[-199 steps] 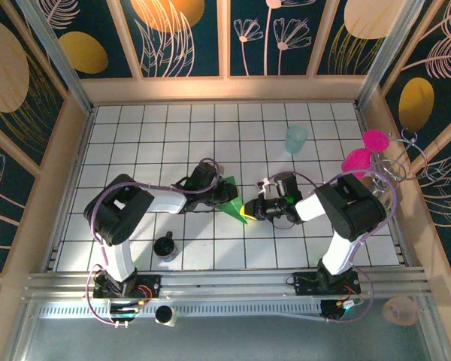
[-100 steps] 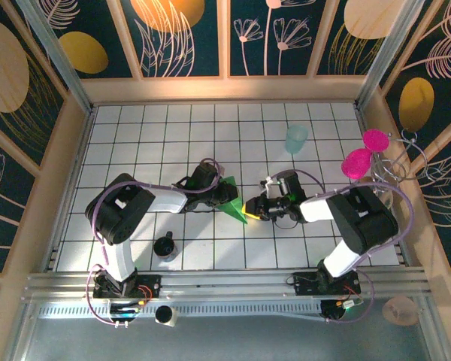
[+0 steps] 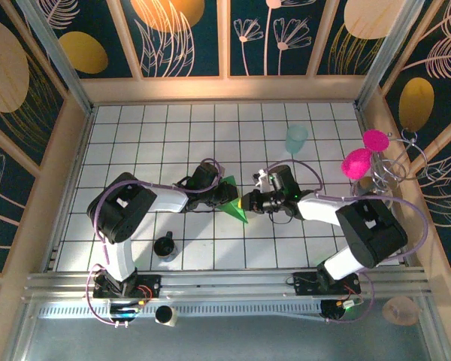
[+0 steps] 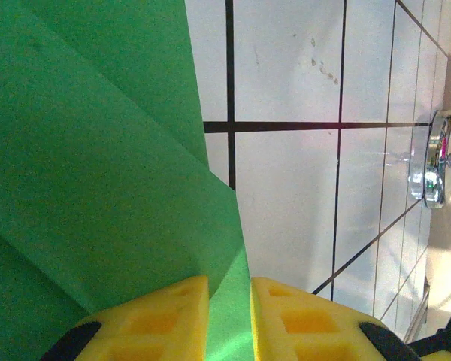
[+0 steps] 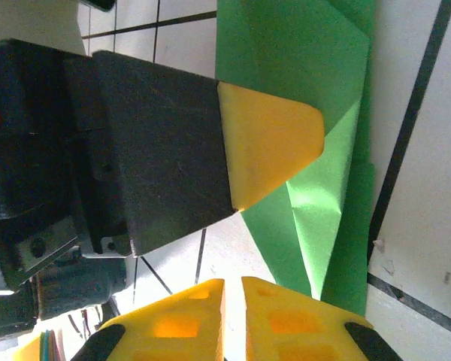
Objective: Fold a paper plane with a square sheet of paper (pick it up from the middle)
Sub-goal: Fourth fold the wing at the center of the table.
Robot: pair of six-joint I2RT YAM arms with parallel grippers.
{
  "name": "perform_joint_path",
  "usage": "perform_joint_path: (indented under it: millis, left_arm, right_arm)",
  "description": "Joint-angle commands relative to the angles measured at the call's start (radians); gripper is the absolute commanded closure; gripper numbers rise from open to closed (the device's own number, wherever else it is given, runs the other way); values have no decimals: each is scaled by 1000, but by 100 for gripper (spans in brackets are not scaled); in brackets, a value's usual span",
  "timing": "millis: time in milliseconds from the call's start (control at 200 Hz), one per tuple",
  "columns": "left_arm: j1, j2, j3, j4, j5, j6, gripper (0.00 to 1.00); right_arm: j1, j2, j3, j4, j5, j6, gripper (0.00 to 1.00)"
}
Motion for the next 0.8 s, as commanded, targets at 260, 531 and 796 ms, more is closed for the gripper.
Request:
perform_joint_path:
  millis: [260, 531, 796]
  left_arm:
    - [4, 22, 36, -65, -18, 15, 77]
    - [3, 27, 49, -76, -20, 15, 77]
    - [3, 33, 54, -88, -23, 17, 77]
  right_arm:
    - [21, 91, 40, -57, 32, -40, 88]
    - [17, 97, 42, -84, 67, -48, 89]
    - [16, 106, 42, -86, 80, -51, 89]
